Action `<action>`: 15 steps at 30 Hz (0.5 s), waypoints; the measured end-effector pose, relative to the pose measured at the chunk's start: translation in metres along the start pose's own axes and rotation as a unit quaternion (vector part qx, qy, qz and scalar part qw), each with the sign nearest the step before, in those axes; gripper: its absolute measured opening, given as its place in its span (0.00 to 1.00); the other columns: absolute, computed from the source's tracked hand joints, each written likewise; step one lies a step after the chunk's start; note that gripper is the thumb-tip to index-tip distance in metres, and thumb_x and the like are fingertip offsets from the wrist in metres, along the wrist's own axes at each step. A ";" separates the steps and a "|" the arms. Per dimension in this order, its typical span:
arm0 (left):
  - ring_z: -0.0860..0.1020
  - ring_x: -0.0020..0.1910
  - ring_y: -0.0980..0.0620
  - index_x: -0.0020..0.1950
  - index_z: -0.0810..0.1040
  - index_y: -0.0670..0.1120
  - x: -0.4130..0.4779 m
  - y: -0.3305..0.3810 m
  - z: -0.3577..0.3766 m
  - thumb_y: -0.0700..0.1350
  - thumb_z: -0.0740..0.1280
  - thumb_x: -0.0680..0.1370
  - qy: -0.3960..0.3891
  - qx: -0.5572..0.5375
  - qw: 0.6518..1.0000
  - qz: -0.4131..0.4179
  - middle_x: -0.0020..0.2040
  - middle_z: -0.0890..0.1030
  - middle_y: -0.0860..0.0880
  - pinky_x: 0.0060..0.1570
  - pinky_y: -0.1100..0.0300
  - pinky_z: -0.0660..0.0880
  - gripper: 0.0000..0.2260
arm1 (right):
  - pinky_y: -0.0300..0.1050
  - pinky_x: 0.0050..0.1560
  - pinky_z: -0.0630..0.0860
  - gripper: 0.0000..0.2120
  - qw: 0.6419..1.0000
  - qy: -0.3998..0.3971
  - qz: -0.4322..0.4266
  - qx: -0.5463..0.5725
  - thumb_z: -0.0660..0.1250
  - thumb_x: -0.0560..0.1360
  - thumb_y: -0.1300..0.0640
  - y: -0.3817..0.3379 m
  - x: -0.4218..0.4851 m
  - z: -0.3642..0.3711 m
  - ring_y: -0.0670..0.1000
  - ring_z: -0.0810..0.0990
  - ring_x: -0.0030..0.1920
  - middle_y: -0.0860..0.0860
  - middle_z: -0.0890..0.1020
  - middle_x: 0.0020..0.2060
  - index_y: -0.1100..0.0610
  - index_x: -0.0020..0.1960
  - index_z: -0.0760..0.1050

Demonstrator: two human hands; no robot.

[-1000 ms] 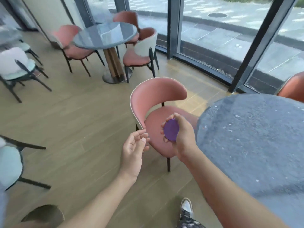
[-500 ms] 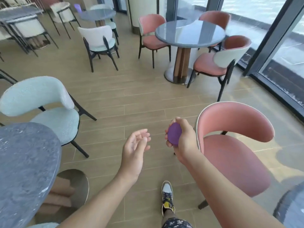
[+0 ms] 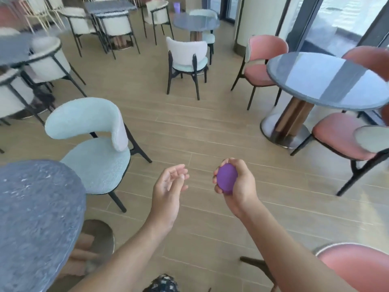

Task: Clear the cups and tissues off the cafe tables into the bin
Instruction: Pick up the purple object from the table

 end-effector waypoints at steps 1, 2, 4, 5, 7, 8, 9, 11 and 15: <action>0.83 0.57 0.51 0.59 0.81 0.48 0.021 0.001 -0.002 0.46 0.66 0.78 0.010 -0.001 1.000 0.003 0.56 0.84 0.48 0.56 0.51 0.80 0.11 | 0.43 0.28 0.60 0.11 1.000 -0.010 0.006 -0.004 0.57 0.81 0.56 -0.002 0.021 0.011 0.56 0.73 0.30 0.57 0.77 0.34 0.57 0.42 0.72; 0.83 0.57 0.50 0.59 0.81 0.48 0.043 0.002 -0.004 0.44 0.66 0.80 0.019 -0.002 1.000 0.003 0.56 0.84 0.48 0.57 0.50 0.80 0.09 | 0.43 0.28 0.60 0.11 1.000 -0.019 0.011 -0.006 0.57 0.81 0.56 -0.004 0.043 0.022 0.56 0.73 0.31 0.58 0.77 0.34 0.57 0.42 0.72; 0.83 0.57 0.50 0.60 0.81 0.47 0.088 0.003 -0.010 0.42 0.66 0.82 0.032 0.000 0.999 0.009 0.55 0.84 0.48 0.58 0.48 0.80 0.08 | 0.44 0.29 0.59 0.11 0.999 -0.035 0.017 -0.011 0.57 0.81 0.56 -0.009 0.088 0.048 0.56 0.73 0.30 0.57 0.77 0.34 0.57 0.42 0.72; 0.83 0.58 0.49 0.60 0.81 0.47 0.114 0.005 -0.013 0.44 0.66 0.81 0.037 0.001 0.999 0.018 0.55 0.84 0.48 0.57 0.49 0.80 0.09 | 0.44 0.30 0.59 0.11 0.999 -0.044 0.018 -0.012 0.57 0.81 0.56 -0.012 0.112 0.064 0.56 0.73 0.30 0.57 0.76 0.34 0.57 0.42 0.72; 0.83 0.58 0.49 0.60 0.80 0.47 0.167 0.005 -0.019 0.44 0.66 0.81 0.046 -0.003 0.999 0.019 0.56 0.84 0.47 0.57 0.50 0.80 0.09 | 0.44 0.29 0.60 0.11 0.998 -0.055 0.016 -0.015 0.56 0.81 0.56 -0.018 0.160 0.096 0.55 0.74 0.30 0.57 0.77 0.34 0.57 0.42 0.73; 0.83 0.57 0.50 0.60 0.80 0.47 0.194 0.005 -0.022 0.42 0.65 0.82 0.047 -0.005 0.999 0.020 0.56 0.84 0.47 0.57 0.50 0.80 0.08 | 0.43 0.29 0.60 0.12 0.998 -0.058 0.015 -0.015 0.56 0.81 0.57 -0.022 0.184 0.114 0.55 0.74 0.31 0.57 0.77 0.34 0.57 0.42 0.73; 0.83 0.57 0.50 0.60 0.81 0.47 0.221 0.007 -0.025 0.42 0.65 0.82 0.047 -0.006 0.999 0.023 0.55 0.84 0.48 0.56 0.50 0.80 0.08 | 0.43 0.29 0.60 0.11 0.998 -0.061 0.015 -0.015 0.56 0.81 0.57 -0.027 0.208 0.131 0.56 0.74 0.31 0.57 0.77 0.34 0.57 0.42 0.73; 0.83 0.57 0.51 0.59 0.81 0.48 0.275 0.013 -0.032 0.46 0.65 0.78 0.051 -0.009 0.999 0.015 0.53 0.85 0.51 0.55 0.51 0.80 0.11 | 0.43 0.29 0.60 0.11 0.998 -0.057 0.017 -0.016 0.57 0.80 0.58 -0.041 0.254 0.166 0.56 0.74 0.31 0.58 0.77 0.34 0.58 0.42 0.73; 0.83 0.56 0.51 0.59 0.81 0.48 0.382 0.040 -0.047 0.47 0.65 0.77 0.056 0.006 0.998 0.032 0.52 0.85 0.52 0.55 0.51 0.80 0.13 | 0.43 0.28 0.60 0.10 0.998 -0.057 0.006 -0.011 0.57 0.80 0.59 -0.071 0.339 0.227 0.56 0.73 0.31 0.58 0.77 0.35 0.59 0.41 0.73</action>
Point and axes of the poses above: each hand's wrist, its own x-axis towards the middle knuckle, its own z-axis out of the palm, y = z × x, the point moved 5 cm from there along x, towards the middle knuckle
